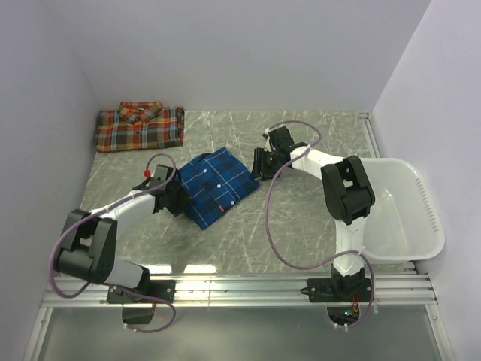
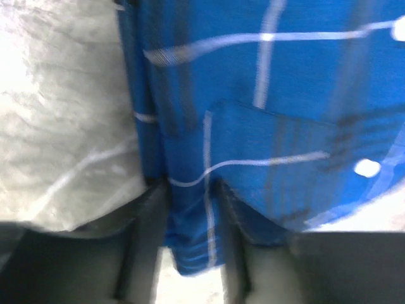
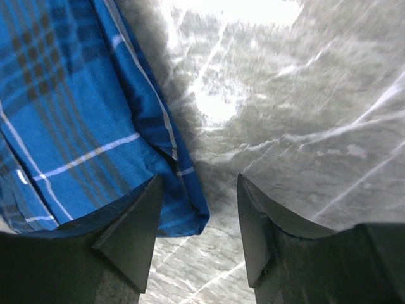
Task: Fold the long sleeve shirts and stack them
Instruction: Fold the shirt
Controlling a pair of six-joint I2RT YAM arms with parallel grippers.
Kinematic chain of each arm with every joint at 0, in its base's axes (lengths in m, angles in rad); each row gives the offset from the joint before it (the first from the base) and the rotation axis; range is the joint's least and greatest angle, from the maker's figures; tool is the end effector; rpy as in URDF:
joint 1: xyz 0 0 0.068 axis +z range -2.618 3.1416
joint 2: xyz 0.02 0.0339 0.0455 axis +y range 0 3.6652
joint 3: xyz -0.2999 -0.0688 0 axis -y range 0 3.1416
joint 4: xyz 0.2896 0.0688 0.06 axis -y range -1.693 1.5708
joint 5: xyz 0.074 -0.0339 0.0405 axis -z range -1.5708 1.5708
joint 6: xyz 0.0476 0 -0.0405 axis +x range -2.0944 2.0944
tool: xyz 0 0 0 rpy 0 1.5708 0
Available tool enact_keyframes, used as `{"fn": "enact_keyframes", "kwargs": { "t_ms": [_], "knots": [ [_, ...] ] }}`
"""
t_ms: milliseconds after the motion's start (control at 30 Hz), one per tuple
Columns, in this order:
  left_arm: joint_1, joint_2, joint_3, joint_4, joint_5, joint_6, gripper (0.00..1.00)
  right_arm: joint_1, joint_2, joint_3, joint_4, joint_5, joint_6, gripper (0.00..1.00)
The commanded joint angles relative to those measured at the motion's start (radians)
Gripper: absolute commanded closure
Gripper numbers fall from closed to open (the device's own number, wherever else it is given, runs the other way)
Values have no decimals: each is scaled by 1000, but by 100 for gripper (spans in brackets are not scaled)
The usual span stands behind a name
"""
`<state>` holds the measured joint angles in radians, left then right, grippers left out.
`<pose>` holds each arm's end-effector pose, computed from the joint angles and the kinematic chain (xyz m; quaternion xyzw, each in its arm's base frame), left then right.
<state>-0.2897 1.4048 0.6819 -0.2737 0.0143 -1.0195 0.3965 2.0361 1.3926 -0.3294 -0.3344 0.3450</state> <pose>0.2809 -0.0845 0.1606 -0.3403 0.8966 -0.1778 0.2205 0.4452 0.2033 0.1574 -0.0733 0.9407 0.2535 0.2131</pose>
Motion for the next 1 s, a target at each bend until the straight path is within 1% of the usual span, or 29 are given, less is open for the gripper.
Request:
{"fn": "enact_keyframes", "kwargs": {
  "t_ms": [0,67,100,133,200,267,300,333,367,400,467,500,567,600,700,733,767,800,833,867,900,933,967],
  "knots": [
    [-3,74,8,28,-11,5,61,8,-13,-59,53,-40,11,46],
    [0,114,37,-7,-54,38,66,13,-45,-92,56,-58,26,49],
    [6,126,63,-18,-63,54,73,19,-59,-133,67,-70,37,51],
    [12,138,82,-50,-77,68,75,24,-91,-156,75,-102,57,51],
    [38,180,149,-93,-125,107,75,59,-123,-222,90,-132,81,52],
    [69,218,201,-155,-175,154,72,93,-172,-266,113,-152,129,52],
    [78,233,258,-177,-192,165,68,114,-188,-299,139,-156,143,52],
    [86,247,287,-200,-204,174,66,160,-212,-309,148,-157,172,52],
    [101,266,312,-231,-214,189,64,180,-221,-319,158,-150,186,52],
    [107,270,352,-242,-229,196,60,200,-229,-325,170,-146,195,52],
    [113,261,380,-254,-240,208,52,229,-246,-325,171,-124,215,52],
    [113,243,401,-265,-250,219,40,228,-252,-326,170,-111,215,51],
    [109,186,407,-265,-252,245,29,211,-278,-320,145,-71,186,50],
    [104,162,409,-265,-266,280,19,202,-290,-319,118,-22,174,48],
    [40,60,410,-266,-336,369,8,145,-365,-358,125,-5,155,44],
    [-20,36,410,-269,-402,390,7,130,-410,-372,136,-3,144,42],
    [-55,-7,410,-271,-431,432,5,117,-431,-388,145,4,141,40],
    [-90,-26,404,-269,-448,453,5,95,-454,-411,156,14,135,34],
    [-123,-42,400,-263,-465,470,5,84,-499,-423,162,23,127,31],
    [-194,-73,395,-259,-484,498,5,71,-520,-434,167,24,123,29],
    [-230,-84,386,-253,-490,513,5,53,-542,-452,171,29,123,23],
    [-303,-93,383,-248,-502,521,5,42,-585,-460,173,34,123,20],
    [-339,-105,381,-243,-532,532,4,30,-605,-468,171,32,127,17]
  ]
}}
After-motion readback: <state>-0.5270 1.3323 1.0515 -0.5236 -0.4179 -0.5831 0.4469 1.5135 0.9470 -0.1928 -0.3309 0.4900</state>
